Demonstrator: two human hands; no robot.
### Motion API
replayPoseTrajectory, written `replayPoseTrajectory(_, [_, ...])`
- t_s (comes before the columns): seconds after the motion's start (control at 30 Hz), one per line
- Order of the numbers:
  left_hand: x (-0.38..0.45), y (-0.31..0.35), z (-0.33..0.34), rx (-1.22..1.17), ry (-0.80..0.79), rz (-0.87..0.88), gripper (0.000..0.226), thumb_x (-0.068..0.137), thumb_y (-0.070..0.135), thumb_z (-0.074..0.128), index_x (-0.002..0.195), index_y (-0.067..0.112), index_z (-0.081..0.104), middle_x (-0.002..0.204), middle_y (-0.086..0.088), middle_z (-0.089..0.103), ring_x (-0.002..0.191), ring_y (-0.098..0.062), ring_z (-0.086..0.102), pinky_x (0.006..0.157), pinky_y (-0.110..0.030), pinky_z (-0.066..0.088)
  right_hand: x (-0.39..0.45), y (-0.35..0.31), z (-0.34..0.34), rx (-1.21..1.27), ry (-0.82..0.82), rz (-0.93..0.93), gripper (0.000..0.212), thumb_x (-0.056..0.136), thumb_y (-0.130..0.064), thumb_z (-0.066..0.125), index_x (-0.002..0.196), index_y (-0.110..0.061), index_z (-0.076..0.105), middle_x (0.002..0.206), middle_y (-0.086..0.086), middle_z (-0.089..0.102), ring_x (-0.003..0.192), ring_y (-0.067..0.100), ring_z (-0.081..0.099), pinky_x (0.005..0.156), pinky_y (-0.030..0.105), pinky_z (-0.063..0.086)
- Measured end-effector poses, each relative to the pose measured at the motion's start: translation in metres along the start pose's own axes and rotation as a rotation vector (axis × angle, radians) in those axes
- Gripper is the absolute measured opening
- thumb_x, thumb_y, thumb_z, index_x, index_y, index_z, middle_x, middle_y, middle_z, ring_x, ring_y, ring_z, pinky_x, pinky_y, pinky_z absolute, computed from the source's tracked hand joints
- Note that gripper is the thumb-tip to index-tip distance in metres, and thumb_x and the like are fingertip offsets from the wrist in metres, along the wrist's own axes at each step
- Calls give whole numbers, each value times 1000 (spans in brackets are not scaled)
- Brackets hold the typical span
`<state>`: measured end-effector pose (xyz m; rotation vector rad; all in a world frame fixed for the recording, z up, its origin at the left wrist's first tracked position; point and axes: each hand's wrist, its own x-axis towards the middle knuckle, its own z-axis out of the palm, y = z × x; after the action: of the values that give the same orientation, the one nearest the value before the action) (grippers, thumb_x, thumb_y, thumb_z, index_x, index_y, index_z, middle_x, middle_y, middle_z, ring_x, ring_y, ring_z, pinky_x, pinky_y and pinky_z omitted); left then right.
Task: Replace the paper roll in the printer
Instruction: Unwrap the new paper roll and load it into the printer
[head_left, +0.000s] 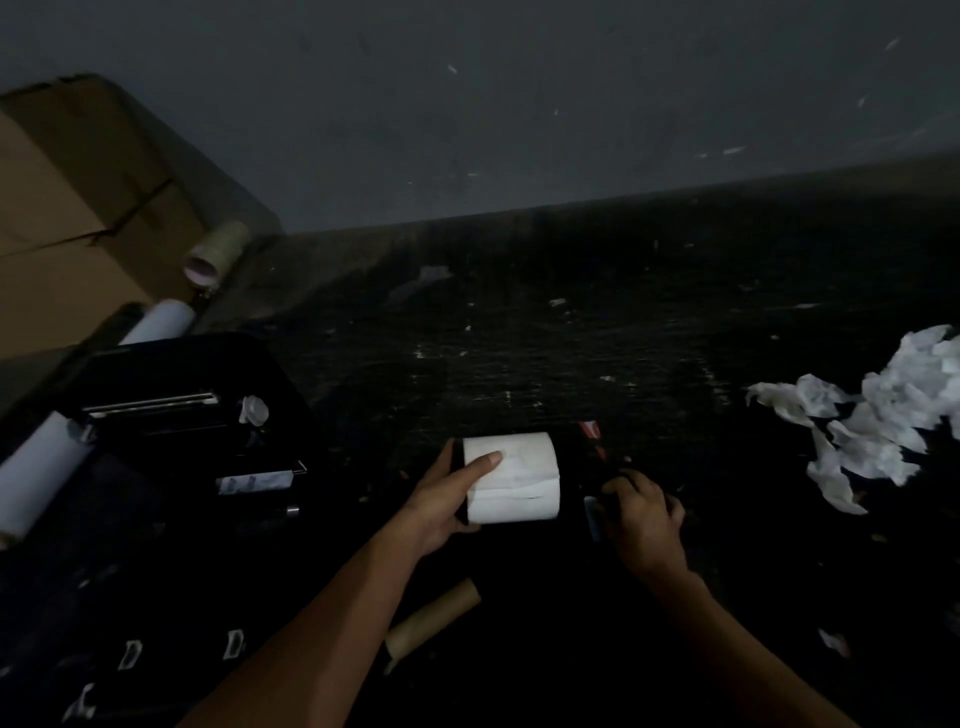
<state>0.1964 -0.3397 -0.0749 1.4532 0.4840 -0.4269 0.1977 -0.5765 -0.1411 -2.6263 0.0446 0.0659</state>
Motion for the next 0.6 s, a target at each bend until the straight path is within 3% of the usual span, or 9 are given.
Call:
replayPoseTrajectory(0.13, [0, 2, -6, 25, -14, -2, 42, 75, 39, 75, 107, 50, 51, 119, 2, 61, 109, -23, 58, 84, -49, 51, -5, -7, -9, 152, 97, 101, 31, 90, -38, 51, 113, -17, 56, 130, 8, 51, 123, 25, 44, 107, 49, 25])
replayPoseTrajectory(0.27, [-3, 1, -11, 30, -20, 12, 69, 75, 36, 75, 128, 50, 33, 123, 2, 60, 109, -21, 58, 84, -50, 52, -29, -17, -24, 368, 243, 32, 32, 87, -31, 58, 110, -9, 58, 113, 14, 61, 107, 31, 57, 92, 38, 43])
replayPoseTrajectory(0.37, [-5, -3, -11, 40, -23, 45, 68, 73, 40, 76, 131, 43, 41, 121, 4, 61, 108, -21, 59, 81, -48, 52, -62, -24, -28, 392, 130, -10, 40, 86, -41, 58, 117, -17, 56, 110, 8, 66, 102, 25, 61, 85, 29, 45])
replayPoseTrajectory(0.47, [-9, -10, -10, 52, -13, 73, 69, 74, 41, 75, 132, 46, 38, 121, 8, 60, 108, -19, 58, 85, -49, 49, -90, -27, -20, 299, -24, -37, 49, 85, -51, 53, 126, -25, 46, 106, 4, 69, 94, 21, 65, 79, 30, 51])
replayPoseTrajectory(0.6, [-15, -16, -8, 51, -13, 112, 69, 77, 35, 75, 134, 44, 37, 123, 6, 60, 111, -22, 57, 94, -57, 45, -110, -30, -6, 286, -101, -27, 54, 85, -48, 55, 132, -24, 44, 115, 3, 67, 102, 18, 63, 86, 29, 51])
